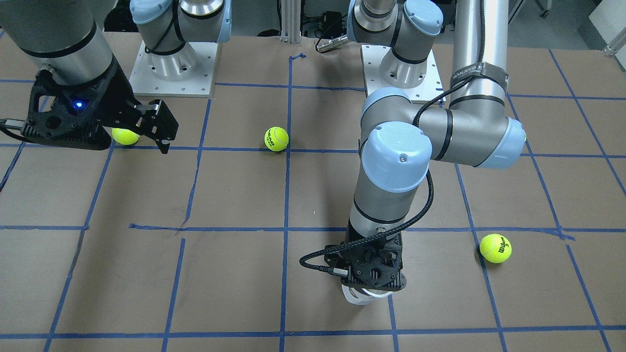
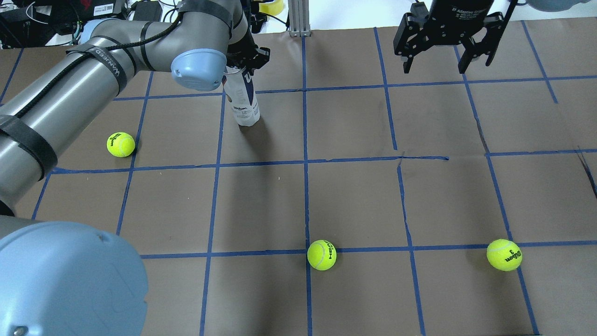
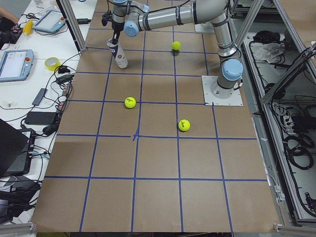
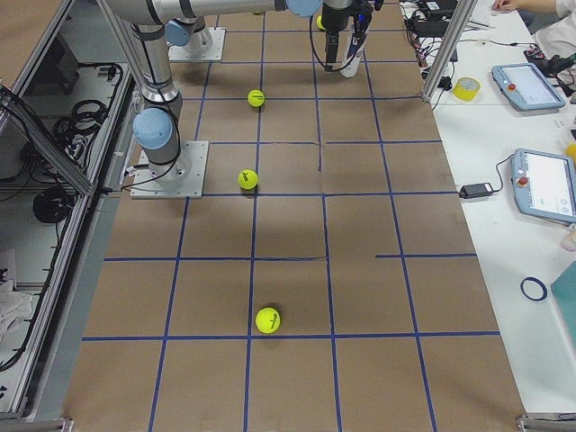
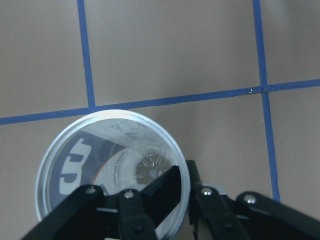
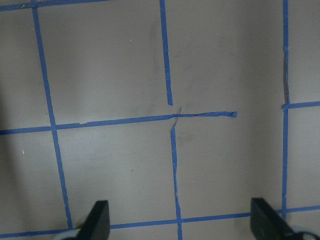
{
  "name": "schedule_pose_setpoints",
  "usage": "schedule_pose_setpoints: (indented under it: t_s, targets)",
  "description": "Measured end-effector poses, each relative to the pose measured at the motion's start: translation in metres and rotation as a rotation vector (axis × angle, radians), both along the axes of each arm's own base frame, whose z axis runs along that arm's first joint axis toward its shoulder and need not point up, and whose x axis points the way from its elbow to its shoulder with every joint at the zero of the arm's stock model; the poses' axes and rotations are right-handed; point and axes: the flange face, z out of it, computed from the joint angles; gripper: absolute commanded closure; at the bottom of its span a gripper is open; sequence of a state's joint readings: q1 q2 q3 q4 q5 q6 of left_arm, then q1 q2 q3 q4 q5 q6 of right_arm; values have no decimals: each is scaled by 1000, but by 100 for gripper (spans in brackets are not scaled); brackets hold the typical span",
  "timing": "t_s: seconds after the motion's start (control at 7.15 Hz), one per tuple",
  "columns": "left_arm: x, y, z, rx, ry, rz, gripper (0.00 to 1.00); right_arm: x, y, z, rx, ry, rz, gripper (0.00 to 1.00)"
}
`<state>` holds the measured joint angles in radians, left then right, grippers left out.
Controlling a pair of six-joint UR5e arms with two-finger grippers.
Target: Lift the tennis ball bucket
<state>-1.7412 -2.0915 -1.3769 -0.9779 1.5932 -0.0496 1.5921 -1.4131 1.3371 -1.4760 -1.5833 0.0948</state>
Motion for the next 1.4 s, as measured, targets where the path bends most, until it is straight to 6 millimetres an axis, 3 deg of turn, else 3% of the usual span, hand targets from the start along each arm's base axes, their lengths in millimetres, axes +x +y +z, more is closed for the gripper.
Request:
schedule_pose_setpoints:
  t_s: [0.28,0.42,0.84,0.98,1.4]
  targets:
    - [-3,5,12,6,10,-7,0,-1,0,1,-3,0,18,0]
    - [-4,11,32,25,15,-6,0,-1,-1,0,-3,-1,20,0]
    - [2,35,120,82,16,21,0,-2,-1,0,-4,-3,21,0]
    - [15,42,135,101,11,32,0,-3,-1,0,-5,-2,21,0]
    - [121,58,151,190,-2,102,0,-7,5,19,-57,-4,137,0]
